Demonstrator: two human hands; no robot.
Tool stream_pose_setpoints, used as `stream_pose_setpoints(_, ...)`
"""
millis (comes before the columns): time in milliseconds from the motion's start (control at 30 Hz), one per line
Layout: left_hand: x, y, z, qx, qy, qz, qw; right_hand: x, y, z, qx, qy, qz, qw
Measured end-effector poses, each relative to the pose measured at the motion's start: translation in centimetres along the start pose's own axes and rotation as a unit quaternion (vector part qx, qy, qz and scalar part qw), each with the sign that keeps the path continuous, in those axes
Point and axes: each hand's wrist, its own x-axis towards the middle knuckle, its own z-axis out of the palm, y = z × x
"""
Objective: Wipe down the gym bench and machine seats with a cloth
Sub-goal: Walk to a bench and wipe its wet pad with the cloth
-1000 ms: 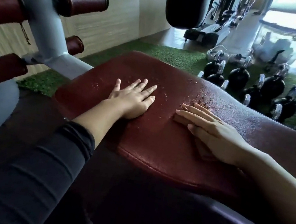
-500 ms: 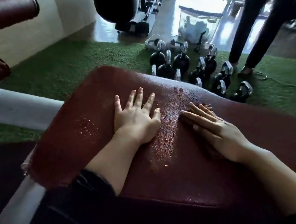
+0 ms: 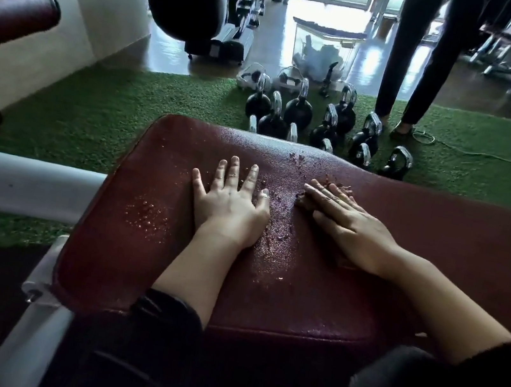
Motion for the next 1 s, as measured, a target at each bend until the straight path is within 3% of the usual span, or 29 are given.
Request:
stream_pose_setpoints(500,0.6,0.5,0.0,0.006,0.003,-0.018,1.000,1.1,0.2,-0.1,-0.030,-0.008,-0.046,0.998)
stream_pose_setpoints(733,1.0,0.5,-0.1,-0.005,0.015,-0.026,1.000,11.7,0.7,-0.3,-0.043,0.033,-0.072,0.996)
stream_pose_setpoints(833,1.1,0.3,0.0,-0.011,0.023,-0.024,0.999,14.0,3.4,-1.8,-0.016,0.038,-0.048,0.998)
stream_pose_setpoints(1000,1.2,0.3,0.0,-0.010,0.015,-0.026,1.000,9.1,7.1,-2.4,-0.006,0.052,0.016,0.998)
